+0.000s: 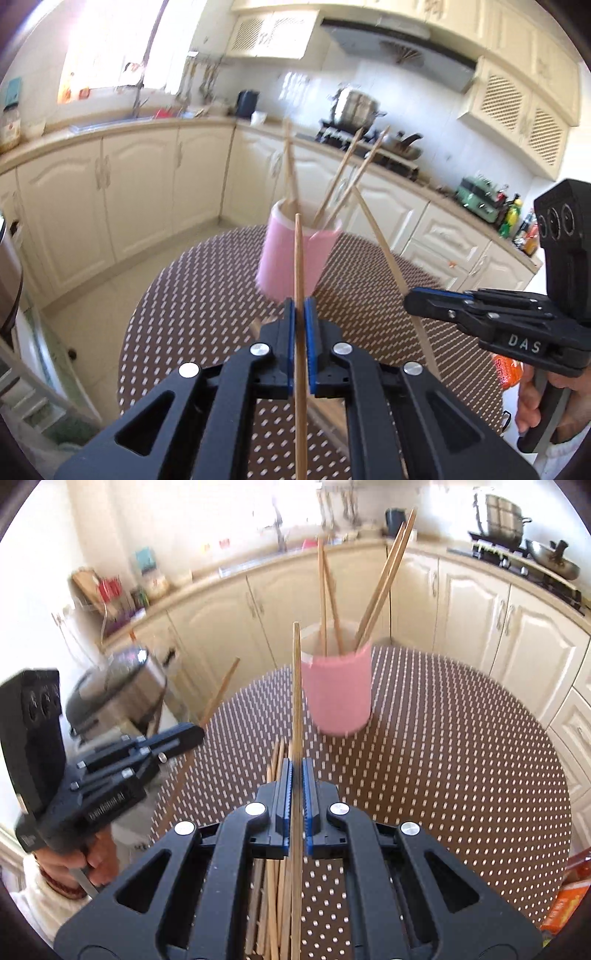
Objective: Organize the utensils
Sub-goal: 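Lift both held chopsticks upright and carry them above the pink cup, then lower the chopsticks into the pink cup and open both grippers, then move both open grippers back down to the loose chopstick pile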
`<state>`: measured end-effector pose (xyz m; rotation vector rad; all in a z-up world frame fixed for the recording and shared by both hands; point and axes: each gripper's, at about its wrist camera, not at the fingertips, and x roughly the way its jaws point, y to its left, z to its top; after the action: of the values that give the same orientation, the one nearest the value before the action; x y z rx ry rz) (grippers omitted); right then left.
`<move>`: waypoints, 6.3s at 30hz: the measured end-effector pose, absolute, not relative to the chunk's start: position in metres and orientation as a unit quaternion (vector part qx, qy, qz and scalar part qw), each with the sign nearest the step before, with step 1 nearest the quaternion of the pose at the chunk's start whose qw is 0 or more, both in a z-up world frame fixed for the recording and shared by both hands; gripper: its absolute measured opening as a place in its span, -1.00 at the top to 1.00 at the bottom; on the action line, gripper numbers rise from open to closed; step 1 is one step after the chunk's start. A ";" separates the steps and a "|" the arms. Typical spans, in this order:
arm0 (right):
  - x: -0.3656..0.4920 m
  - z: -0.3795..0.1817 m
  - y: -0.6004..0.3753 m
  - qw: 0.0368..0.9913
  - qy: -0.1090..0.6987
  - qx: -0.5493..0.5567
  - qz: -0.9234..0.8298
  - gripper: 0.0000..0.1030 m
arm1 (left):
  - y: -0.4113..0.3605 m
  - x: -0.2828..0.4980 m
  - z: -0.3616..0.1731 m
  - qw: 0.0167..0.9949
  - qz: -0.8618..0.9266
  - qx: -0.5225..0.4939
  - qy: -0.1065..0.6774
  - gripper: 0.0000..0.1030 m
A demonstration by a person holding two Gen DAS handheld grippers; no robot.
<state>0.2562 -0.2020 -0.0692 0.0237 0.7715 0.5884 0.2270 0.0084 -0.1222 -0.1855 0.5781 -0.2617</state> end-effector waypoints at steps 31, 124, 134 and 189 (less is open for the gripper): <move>0.361 0.002 -0.187 0.959 0.124 0.100 0.236 0.89 | -0.018 0.365 -0.038 0.986 -0.125 -0.110 0.016 0.89; 0.254 -0.049 -0.217 0.955 0.201 0.094 0.195 0.47 | 0.002 0.240 -0.076 0.979 -0.066 -0.057 0.183 -0.28; 0.237 -0.092 -0.219 0.936 0.280 0.078 0.199 0.08 | -0.013 0.234 -0.140 0.947 -0.058 -0.038 0.313 -0.28; 0.269 -0.175 -0.154 0.837 0.486 -0.077 0.239 0.12 | 0.001 0.246 -0.206 0.886 -0.065 -0.006 0.460 0.81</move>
<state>0.2688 -0.1536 -0.1752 -0.1632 1.0281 0.5066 0.2463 0.0007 -0.2061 -0.0115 0.9564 -0.1354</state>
